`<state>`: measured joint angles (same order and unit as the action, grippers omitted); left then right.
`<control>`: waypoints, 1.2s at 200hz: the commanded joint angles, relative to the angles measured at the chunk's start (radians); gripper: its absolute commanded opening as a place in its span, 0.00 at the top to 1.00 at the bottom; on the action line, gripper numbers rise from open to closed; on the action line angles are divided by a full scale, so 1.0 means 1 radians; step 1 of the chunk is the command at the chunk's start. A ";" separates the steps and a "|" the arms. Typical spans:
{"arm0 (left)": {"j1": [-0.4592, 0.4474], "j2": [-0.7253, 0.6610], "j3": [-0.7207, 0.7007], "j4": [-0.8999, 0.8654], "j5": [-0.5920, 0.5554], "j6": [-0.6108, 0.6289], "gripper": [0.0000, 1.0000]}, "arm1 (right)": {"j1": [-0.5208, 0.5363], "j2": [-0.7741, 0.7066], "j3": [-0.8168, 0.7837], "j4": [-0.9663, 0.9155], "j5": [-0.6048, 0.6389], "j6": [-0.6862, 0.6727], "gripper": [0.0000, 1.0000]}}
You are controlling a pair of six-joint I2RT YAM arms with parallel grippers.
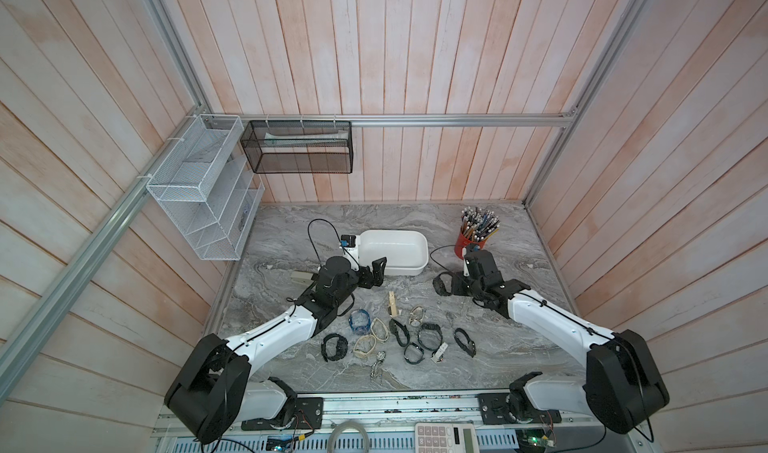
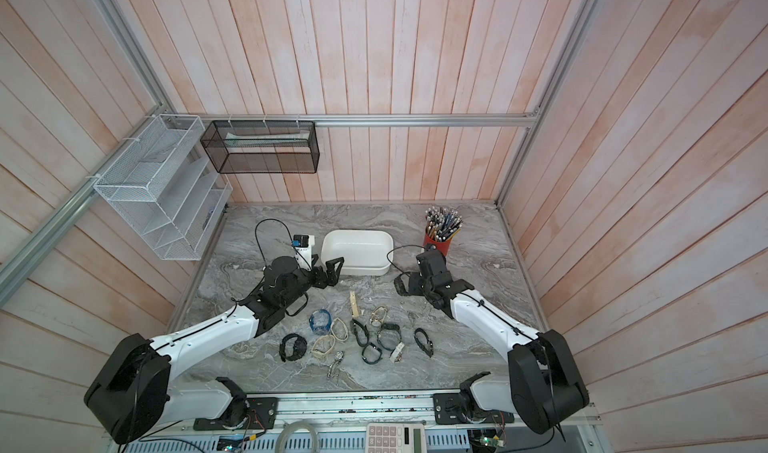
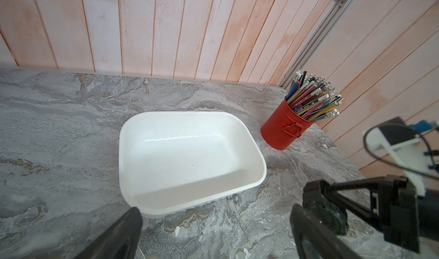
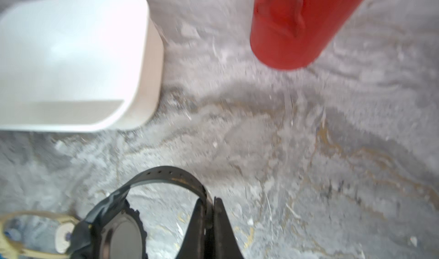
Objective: Put the watch into the storage box
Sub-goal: Pick up the watch at the center of the board, then place the watch in the storage box.
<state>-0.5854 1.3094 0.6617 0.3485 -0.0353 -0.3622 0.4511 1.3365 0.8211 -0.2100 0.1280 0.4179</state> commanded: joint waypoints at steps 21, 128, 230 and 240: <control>-0.002 -0.068 -0.044 -0.043 -0.034 0.008 0.02 | 0.025 0.209 0.274 0.023 0.052 -0.095 1.00; 0.001 -0.143 -0.087 -0.107 -0.047 -0.015 0.02 | 0.049 0.741 0.807 -0.021 0.026 -0.231 1.00; 0.002 -0.145 -0.077 -0.119 -0.056 -0.018 0.02 | 0.092 0.882 0.864 -0.036 0.038 -0.229 1.00; 0.001 -0.149 -0.081 -0.115 -0.061 -0.021 0.02 | 0.092 0.890 0.870 -0.037 0.036 -0.228 1.00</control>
<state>-0.5854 1.1725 0.5869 0.2390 -0.0803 -0.3748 0.5434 2.1960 1.6543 -0.2337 0.1558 0.1894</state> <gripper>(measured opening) 0.984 0.084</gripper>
